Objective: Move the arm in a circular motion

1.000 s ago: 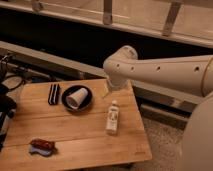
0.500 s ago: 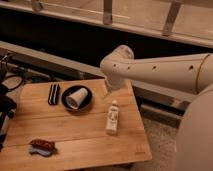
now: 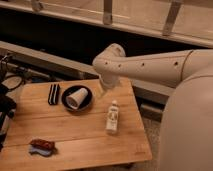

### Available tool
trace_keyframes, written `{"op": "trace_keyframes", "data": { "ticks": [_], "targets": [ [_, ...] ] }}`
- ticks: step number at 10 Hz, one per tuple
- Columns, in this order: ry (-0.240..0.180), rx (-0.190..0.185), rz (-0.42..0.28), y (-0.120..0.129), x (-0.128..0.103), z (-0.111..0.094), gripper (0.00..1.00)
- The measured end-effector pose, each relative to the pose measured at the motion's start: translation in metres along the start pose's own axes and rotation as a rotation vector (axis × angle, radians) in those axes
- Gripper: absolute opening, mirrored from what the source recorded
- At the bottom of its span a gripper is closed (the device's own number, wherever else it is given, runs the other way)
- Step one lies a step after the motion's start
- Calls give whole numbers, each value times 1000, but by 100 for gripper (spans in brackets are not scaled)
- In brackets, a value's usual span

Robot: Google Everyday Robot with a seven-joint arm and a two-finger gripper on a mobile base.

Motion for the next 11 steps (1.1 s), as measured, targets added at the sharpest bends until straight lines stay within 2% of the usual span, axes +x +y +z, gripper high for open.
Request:
{"op": "trace_keyframes", "data": {
  "ticks": [2, 6, 8, 10, 11],
  "targets": [
    [9, 8, -26, -8, 10, 0, 80],
    [19, 16, -88, 14, -11, 3, 80],
    [33, 27, -119, 9, -4, 4, 79],
    [42, 28, -140, 3, 11, 2, 68],
    [43, 28, -153, 1, 15, 1, 56]
  ]
}}
